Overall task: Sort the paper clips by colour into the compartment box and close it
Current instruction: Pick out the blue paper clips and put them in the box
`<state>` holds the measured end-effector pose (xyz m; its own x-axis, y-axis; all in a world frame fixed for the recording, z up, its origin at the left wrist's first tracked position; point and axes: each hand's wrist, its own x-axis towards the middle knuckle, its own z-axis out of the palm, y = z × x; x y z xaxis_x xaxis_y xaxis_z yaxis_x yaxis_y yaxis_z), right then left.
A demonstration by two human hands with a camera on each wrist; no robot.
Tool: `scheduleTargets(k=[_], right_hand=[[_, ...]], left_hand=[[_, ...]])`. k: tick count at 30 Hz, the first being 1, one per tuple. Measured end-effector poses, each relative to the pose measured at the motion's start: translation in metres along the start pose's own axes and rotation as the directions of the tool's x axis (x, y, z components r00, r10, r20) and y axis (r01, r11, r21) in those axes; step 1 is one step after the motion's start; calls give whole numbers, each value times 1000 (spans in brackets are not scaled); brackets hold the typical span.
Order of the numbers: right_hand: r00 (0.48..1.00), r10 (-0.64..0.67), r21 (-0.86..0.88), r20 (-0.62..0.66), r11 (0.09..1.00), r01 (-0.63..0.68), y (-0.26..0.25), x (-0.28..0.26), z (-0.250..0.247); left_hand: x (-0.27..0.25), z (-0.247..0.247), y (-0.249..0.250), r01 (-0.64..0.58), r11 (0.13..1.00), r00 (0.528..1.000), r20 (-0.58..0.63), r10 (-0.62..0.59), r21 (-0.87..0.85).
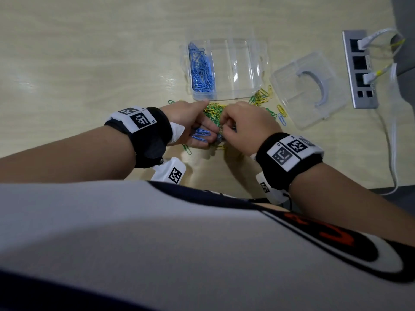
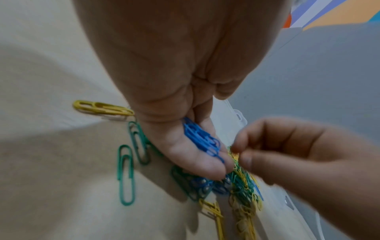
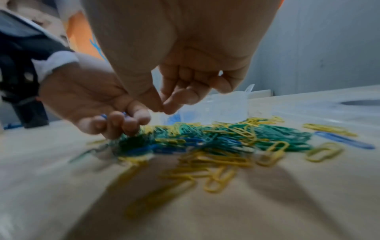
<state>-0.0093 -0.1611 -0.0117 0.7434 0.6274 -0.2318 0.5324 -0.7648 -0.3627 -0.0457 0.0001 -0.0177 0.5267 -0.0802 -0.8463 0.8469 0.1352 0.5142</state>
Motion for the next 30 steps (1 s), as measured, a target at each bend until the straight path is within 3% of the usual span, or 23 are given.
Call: scheduleTargets(k=[4, 12, 20, 25, 30], right_hand=[[987, 23, -264, 161, 964, 21, 10, -3, 8], [987, 7, -332, 159, 942, 47, 6, -1, 15], [998, 66, 21, 6, 998, -66, 11, 0, 3], [989, 121, 332, -84, 939, -87, 11, 2, 4], [984, 150, 387, -92, 916, -104, 14, 3, 6]], left_hand=[[-2, -6, 0, 12, 1000, 1000, 7, -12, 22], [-2, -8, -1, 9, 1000, 1000, 9, -9, 29], [1, -9, -3, 9, 1000, 1000, 3, -9, 14], [3, -7, -2, 16, 1000, 1000, 0, -16, 22], [2, -8, -3, 8, 1000, 1000, -3, -8, 28]])
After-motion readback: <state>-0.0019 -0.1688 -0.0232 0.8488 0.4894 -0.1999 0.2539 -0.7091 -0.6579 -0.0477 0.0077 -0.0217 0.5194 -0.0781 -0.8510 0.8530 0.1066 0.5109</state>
